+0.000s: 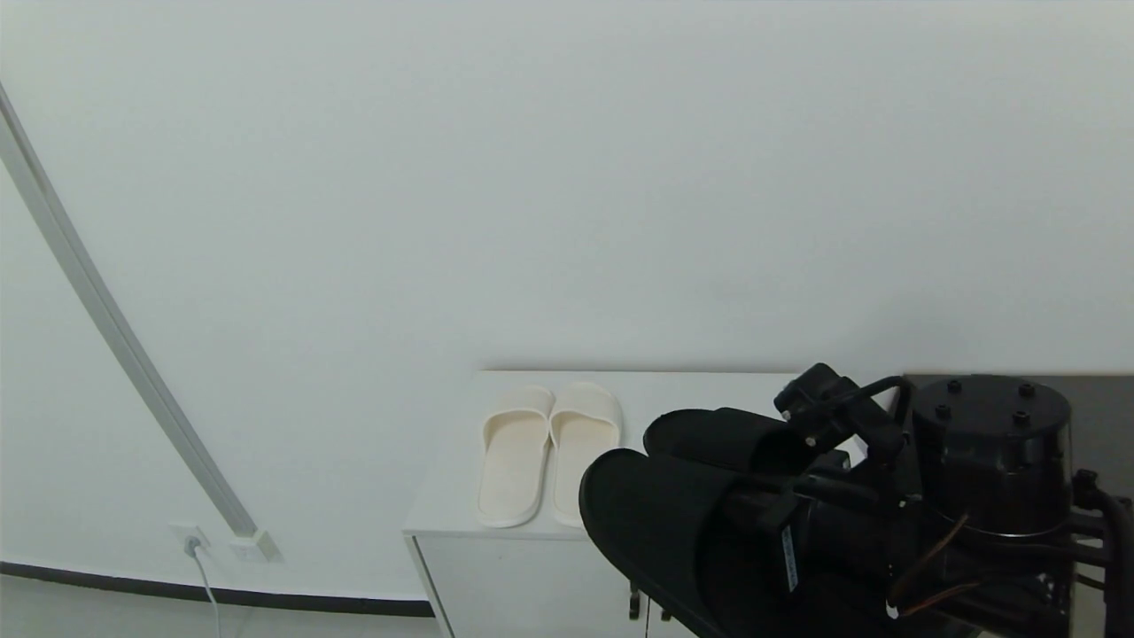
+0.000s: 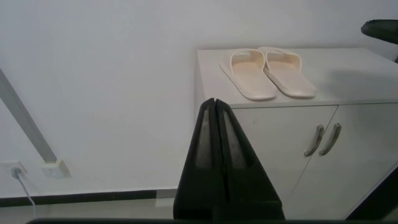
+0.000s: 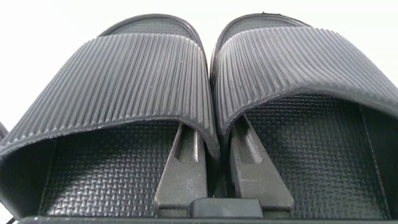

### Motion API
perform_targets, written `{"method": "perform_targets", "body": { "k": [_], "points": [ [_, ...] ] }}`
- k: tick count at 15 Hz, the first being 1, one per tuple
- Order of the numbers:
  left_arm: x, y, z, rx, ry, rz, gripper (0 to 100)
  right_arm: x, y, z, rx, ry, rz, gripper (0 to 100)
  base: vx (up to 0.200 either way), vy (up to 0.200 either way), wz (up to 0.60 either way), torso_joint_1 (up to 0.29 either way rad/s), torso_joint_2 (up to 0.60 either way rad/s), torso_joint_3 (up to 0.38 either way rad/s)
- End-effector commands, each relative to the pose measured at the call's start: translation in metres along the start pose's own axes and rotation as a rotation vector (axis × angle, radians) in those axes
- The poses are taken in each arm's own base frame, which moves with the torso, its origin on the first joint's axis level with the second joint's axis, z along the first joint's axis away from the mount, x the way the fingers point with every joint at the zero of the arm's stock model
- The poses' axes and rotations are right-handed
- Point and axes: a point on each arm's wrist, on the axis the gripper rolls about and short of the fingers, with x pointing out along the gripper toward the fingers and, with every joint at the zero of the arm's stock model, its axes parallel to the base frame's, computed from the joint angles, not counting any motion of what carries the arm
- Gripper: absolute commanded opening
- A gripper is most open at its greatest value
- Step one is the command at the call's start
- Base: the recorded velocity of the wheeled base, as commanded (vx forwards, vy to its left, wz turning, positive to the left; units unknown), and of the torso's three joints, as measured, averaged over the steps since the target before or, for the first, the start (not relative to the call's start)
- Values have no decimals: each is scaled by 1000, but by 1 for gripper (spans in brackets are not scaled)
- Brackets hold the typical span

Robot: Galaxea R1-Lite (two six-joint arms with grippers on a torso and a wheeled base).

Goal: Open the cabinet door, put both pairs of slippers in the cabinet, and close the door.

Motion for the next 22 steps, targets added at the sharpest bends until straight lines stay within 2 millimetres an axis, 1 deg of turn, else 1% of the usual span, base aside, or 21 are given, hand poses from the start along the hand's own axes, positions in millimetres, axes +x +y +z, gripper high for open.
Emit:
{"method": "perform_targets", "body": {
  "k": [1,3,12,22],
  "points": [
    [0,0,0,0,1,0,0,-3,1,0,-2,-4,7,0,0,0,0,0,0,0],
    [0,0,0,0,1,0,0,-3,2,0,-3,-4,10,0,0,0,0,0,0,0],
    [0,0,0,0,1,-2,0,-7,2,-10,-6,18,15,0,-200,0,0,1,4,1],
    [0,0,0,0,1,0,0,-9,3,-12,-15,22,27,0,0,0,0,0,0,0]
  ]
}}
